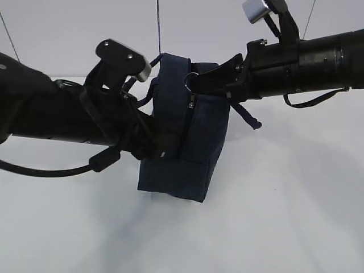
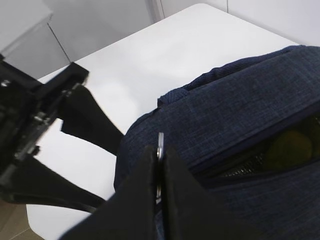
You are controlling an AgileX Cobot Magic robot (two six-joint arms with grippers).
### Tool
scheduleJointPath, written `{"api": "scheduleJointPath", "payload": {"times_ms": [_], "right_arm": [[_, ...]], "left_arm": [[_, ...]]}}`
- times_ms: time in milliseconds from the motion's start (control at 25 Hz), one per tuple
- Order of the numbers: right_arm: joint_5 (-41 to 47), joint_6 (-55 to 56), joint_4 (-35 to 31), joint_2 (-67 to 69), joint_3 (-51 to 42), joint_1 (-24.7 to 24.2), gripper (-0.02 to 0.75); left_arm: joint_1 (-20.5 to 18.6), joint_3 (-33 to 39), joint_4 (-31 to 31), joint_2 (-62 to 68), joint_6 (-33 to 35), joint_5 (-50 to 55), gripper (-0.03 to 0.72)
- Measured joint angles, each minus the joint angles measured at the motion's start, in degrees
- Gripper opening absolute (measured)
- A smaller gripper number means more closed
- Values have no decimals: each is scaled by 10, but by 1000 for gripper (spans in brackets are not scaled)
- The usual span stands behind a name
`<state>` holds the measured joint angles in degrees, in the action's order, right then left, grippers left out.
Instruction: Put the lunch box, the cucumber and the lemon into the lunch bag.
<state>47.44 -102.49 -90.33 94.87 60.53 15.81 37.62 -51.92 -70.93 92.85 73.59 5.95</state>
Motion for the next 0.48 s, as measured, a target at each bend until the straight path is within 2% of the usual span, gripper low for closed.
{"api": "scheduleJointPath", "payload": {"times_ms": [80,120,320,400,480], "right_arm": [[0,3,0,0,0,0,7],[0,3,0,0,0,0,7],[0,5,0,0,1,0,7],[0,5,0,0,1,0,7],[0,5,0,0,2,0,7]], "left_arm": [[0,-10,-1,17,0,0,386],[0,-12,-2,23,0,1,351],[0,-12,-4,29,0,15,57],[0,-12,-6,29,0,16,13],[0,-13,-10,29,0,18,3]]}}
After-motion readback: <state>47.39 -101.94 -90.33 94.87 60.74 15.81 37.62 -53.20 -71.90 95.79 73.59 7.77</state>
